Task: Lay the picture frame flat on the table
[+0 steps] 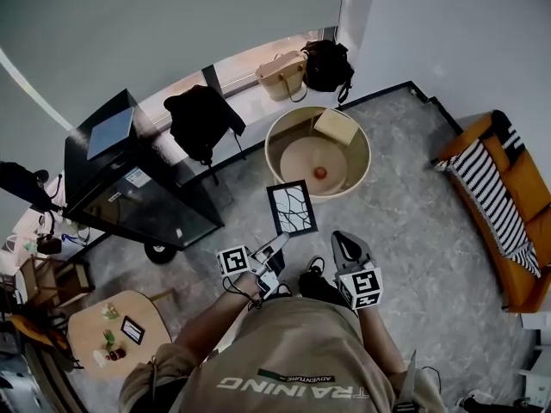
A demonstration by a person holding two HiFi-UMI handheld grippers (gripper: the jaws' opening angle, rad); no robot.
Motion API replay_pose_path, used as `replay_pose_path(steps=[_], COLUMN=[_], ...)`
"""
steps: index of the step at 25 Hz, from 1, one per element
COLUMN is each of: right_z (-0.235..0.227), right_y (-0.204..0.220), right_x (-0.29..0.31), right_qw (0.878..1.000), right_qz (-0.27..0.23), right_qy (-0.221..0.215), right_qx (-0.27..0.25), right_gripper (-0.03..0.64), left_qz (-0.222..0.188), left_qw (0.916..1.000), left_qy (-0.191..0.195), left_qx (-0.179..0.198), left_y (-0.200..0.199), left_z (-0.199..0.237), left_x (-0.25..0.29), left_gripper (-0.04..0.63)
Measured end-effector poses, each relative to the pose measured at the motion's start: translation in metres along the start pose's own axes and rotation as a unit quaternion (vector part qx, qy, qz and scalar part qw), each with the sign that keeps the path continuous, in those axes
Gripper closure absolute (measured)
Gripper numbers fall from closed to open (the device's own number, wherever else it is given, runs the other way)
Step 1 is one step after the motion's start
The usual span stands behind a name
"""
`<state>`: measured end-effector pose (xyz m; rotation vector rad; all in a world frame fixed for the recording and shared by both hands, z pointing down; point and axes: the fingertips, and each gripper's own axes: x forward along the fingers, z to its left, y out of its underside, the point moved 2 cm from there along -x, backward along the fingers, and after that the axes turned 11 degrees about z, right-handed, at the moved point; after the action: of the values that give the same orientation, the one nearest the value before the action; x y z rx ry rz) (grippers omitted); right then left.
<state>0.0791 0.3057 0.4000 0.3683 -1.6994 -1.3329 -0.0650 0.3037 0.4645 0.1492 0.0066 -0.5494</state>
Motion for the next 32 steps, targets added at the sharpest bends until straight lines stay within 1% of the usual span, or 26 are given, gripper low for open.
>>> replay_pose_path(steps=[6,10,14,18,22,26,28,32], right_z=[-0.028,-0.056,-0.092,-0.116,-0.144,-0.161,-0.166,-0.173], right_y=[-0.006,-0.010,-0.033,-0.051,-0.053,-0.056,-0.058,-0.066], right_x=[0.033,0.066,0.094,0.115,0.135,0.156,0.164,0.179], right_qw=[1.000,1.000,1.000,0.999,0.999,0.998,0.998,0.998], right_qz=[0.001,0.004,-0.015,-0.022,-0.018,-0.013,-0.011,-0.006], right_qy=[-0.004,-0.017,-0.023,-0.037,-0.047,-0.058,-0.061,-0.063], right_qx=[0.004,0.007,-0.001,-0.010,-0.006,-0.007,-0.007,-0.003], right_gripper=[0.607,0.607,0.607,0.607,0.607,0.607,0.607,0.607], left_qz=[-0.004,-0.009,-0.014,-0.021,-0.025,-0.031,-0.035,-0.033], left_qw=[0.9998,0.9996,0.9995,0.9991,0.9991,0.9988,0.9988,0.9986], left_qy=[-0.011,-0.025,-0.027,-0.036,-0.035,-0.038,-0.035,-0.039], left_qx=[-0.015,-0.007,0.002,-0.002,0.001,0.000,-0.005,-0.011], left_y=[-0.027,-0.060,-0.093,-0.117,-0.136,-0.153,-0.160,-0.177], left_z=[0.017,0.025,0.028,0.032,0.038,0.044,0.045,0.050], left_x=[0.018,0.036,0.062,0.085,0.112,0.127,0.130,0.133], left_gripper=[0.522,0.522,0.522,0.522,0.522,0.522,0.522,0.522])
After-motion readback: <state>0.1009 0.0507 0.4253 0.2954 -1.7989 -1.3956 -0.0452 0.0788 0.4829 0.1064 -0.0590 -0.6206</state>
